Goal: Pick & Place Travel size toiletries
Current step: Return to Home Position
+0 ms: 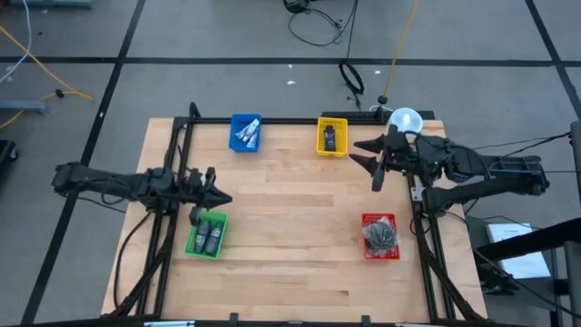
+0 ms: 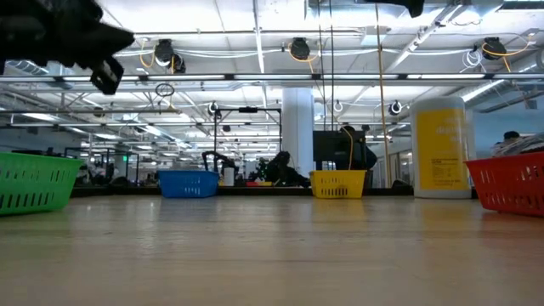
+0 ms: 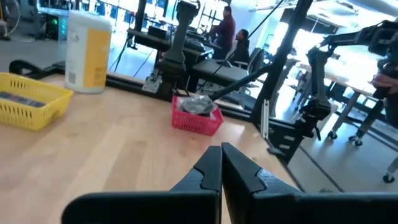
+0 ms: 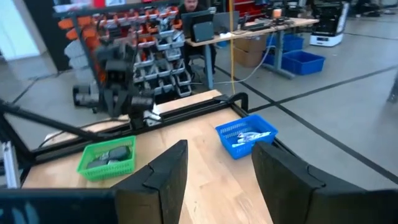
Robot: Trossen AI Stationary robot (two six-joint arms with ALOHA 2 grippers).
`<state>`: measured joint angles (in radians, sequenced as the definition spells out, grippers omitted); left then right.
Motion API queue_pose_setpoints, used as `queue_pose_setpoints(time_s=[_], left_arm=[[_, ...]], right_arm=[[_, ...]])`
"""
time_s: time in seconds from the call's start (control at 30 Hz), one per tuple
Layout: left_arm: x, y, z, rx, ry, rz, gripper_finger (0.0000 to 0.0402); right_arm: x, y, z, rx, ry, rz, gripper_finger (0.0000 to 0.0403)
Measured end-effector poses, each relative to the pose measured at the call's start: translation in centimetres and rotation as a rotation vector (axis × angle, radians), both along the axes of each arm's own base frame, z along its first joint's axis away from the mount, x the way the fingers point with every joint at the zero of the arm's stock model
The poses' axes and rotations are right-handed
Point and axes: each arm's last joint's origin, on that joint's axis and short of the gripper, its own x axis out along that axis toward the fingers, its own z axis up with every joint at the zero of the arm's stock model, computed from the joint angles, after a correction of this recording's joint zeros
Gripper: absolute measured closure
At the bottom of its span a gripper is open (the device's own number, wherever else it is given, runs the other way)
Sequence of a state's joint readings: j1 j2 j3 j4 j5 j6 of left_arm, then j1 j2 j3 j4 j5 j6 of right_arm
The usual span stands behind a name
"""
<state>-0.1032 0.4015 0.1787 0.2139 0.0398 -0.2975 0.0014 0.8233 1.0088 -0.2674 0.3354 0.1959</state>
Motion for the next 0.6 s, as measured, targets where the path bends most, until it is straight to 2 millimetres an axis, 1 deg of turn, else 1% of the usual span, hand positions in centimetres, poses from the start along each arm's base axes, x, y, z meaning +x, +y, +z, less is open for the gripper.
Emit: queue_pose_setpoints(time_s=[0.1, 0.23, 0.37, 0.43, 0.53, 0.6], left_arm=[[-0.3, 0.1, -1.9, 0.004, -0.037, 0.008, 0.0397], [-0.7, 0.3, -3.2, 0.011, -0.103, 0.033, 0.0400], [-0.9, 0.6, -3.1, 0.042, -0.106, 0.055, 0.0398], [-1.1, 0.7, -3.0, 0.065, -0.119, 0.064, 0.0400], [-1.2, 1.0, -2.9, 0.097, -0.130, 0.086, 0.0397], [-1.2, 1.1, -2.9, 0.117, -0.135, 0.100, 0.0399]], right_arm=[[-0.1, -0.3, 0.0, 0.008, -0.006, -0.021, 0.0232], [-0.1, -0.6, 0.0, 0.010, -0.001, -0.009, 0.0232], [-0.2, -1.0, -0.3, 0.027, 0.027, 0.036, 0.0232], [-0.5, -1.3, -0.6, 0.036, 0.066, 0.033, 0.0232], [-1.6, -1.6, -1.1, 0.073, 0.108, 0.013, 0.0232], [-2.6, -1.8, -1.7, 0.087, 0.096, -0.010, 0.0232]])
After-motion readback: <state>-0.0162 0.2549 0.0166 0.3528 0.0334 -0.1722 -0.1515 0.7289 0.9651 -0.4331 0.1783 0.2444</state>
